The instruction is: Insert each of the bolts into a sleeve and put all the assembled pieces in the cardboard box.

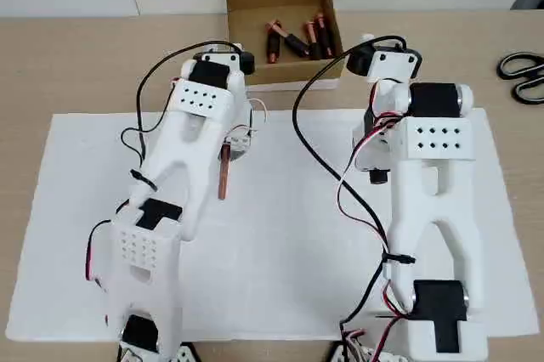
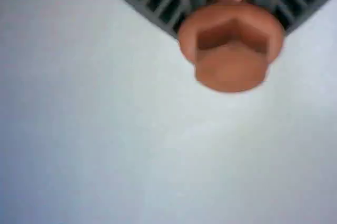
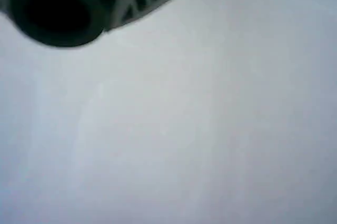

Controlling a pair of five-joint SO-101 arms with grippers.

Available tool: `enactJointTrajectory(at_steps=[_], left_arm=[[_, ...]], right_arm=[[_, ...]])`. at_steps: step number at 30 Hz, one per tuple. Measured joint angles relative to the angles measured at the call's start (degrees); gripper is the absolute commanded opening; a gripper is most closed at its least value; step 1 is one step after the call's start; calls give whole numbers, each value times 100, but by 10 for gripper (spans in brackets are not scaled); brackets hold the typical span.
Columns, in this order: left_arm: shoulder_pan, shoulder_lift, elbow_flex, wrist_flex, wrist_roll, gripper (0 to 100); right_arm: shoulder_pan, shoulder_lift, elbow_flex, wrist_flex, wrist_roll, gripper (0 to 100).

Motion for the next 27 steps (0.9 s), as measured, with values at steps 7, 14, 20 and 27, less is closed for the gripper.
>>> enactJointTrajectory(at_steps=[7,14,20,27], left_arm=[[-18,0,0,0,-26,7],[18,0,-176,9,-527,6],[-9,0,-1204,26,-255,6],[-26,0,-1873,53,-167,6]], right_arm=[[0,0,0,0,0,4],[-9,0,-26,-167,0,4],[-114,-53,-387,-167,0,4],[-114,-1521,-413,-246,0,5]])
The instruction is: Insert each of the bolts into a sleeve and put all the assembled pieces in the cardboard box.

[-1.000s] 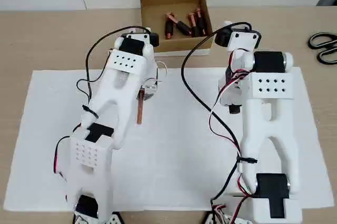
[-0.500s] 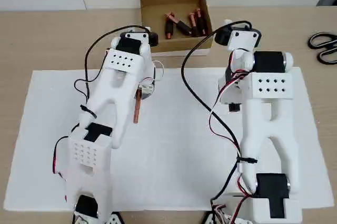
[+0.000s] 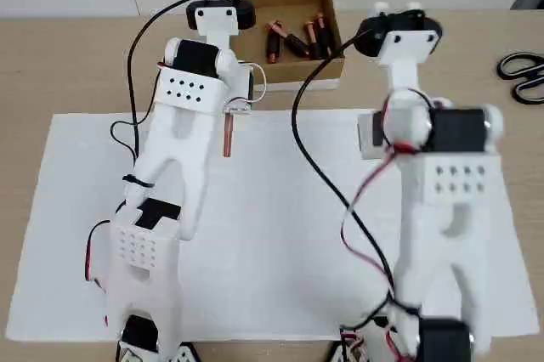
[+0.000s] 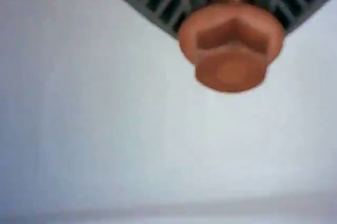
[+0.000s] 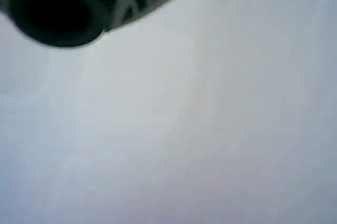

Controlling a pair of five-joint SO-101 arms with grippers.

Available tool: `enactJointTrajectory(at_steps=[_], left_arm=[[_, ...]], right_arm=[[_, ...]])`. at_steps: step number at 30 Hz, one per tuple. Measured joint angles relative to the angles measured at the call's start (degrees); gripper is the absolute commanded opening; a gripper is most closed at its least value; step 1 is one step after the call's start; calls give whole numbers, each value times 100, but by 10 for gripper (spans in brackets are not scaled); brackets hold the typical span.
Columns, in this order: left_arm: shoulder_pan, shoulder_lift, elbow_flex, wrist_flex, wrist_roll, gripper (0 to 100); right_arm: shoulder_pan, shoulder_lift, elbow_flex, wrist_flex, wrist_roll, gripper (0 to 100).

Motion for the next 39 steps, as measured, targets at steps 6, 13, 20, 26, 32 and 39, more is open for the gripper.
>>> enactJointTrajectory(at_steps=[6,13,20,26,32,39], left_arm=[[0,0,-9,9,0,6],[0,0,-9,9,9,6],[0,0,-9,9,9,6],[0,0,-9,9,9,6],[0,0,237,9,35,6],[18,-88,141,9,325,6]], right_arm=[[-9,-1662,185,-255,0,5],[9,-3543,2303,-1213,0,4],[-9,-5319,4721,-2901,18,4],[0,-6040,6268,-4193,571,4],[18,-6576,7332,-5248,642,4],[18,-7429,8791,-6215,642,4]])
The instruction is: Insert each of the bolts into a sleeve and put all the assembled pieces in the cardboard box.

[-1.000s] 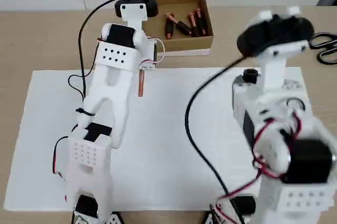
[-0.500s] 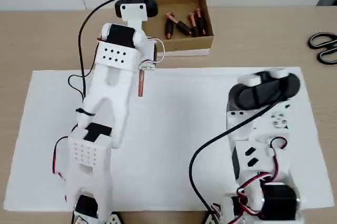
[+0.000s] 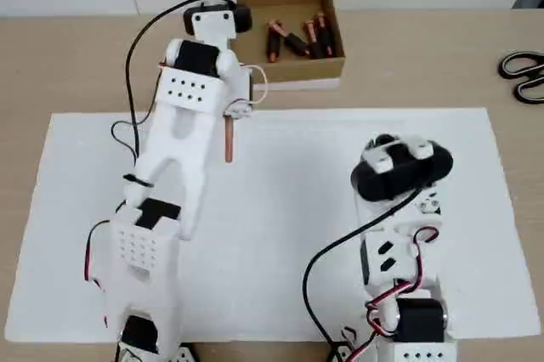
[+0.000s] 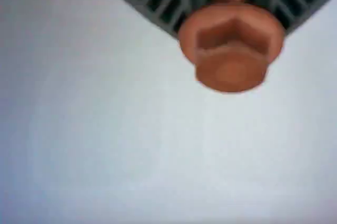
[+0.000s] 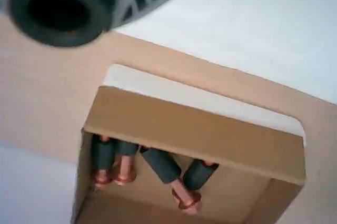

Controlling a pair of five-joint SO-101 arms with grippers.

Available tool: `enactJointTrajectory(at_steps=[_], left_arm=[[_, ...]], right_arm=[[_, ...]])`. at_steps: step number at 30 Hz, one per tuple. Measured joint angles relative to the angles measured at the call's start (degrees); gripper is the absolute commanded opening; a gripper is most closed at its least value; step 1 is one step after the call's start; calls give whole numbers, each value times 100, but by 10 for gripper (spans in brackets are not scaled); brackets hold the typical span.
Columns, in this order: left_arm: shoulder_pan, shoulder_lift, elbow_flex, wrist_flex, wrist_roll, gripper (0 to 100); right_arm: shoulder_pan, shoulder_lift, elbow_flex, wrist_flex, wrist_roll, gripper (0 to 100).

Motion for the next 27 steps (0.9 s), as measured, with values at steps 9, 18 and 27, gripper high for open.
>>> enactJointTrajectory(at_steps=[9,18,27], left_arm=[[9,-1864,-378,9,18,6],[9,-2936,18,9,18,6],[448,-4422,782,9,123,6]], right_arm=[[-281,-677,1213,-1257,0,6],[-519,-677,1600,-1609,-149,5],[-615,-677,1600,-1626,-1037,4]])
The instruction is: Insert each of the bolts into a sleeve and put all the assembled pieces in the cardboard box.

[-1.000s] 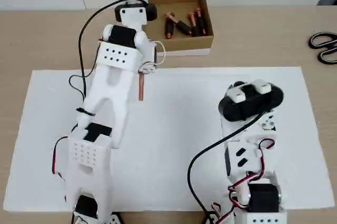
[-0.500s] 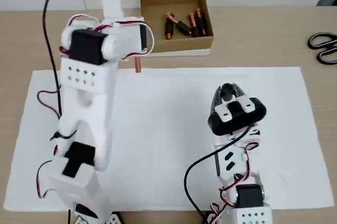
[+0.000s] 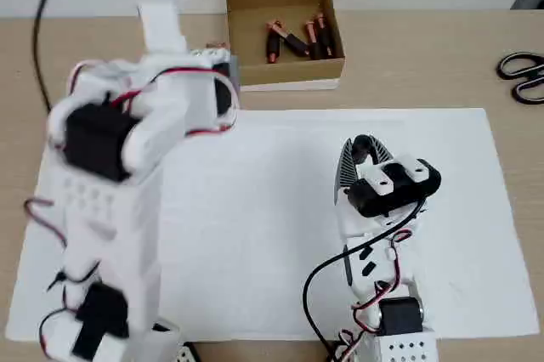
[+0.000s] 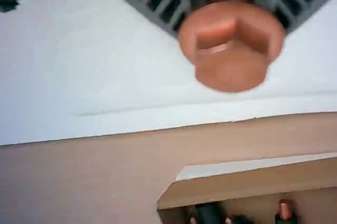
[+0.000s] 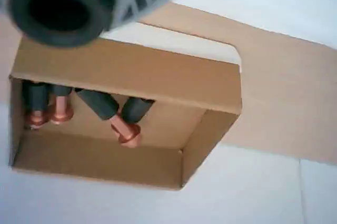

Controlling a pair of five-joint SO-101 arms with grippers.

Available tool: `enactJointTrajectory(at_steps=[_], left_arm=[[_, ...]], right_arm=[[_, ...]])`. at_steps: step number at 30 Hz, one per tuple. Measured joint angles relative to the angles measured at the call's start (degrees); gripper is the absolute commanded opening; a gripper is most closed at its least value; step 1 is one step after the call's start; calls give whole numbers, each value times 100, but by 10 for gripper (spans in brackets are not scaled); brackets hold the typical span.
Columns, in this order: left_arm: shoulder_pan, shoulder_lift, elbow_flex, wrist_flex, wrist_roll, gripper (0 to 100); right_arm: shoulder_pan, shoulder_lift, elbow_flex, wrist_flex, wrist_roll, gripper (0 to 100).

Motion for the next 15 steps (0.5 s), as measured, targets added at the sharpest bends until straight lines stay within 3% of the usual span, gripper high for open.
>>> enactJointTrajectory(at_steps=[9,15], left_arm=[[-448,-2365,2075,-114,0,6],[-466,-3719,4607,-1697,0,6]], right_arm=[[-738,0,0,624,-53,5],[-949,0,0,651,-53,4]])
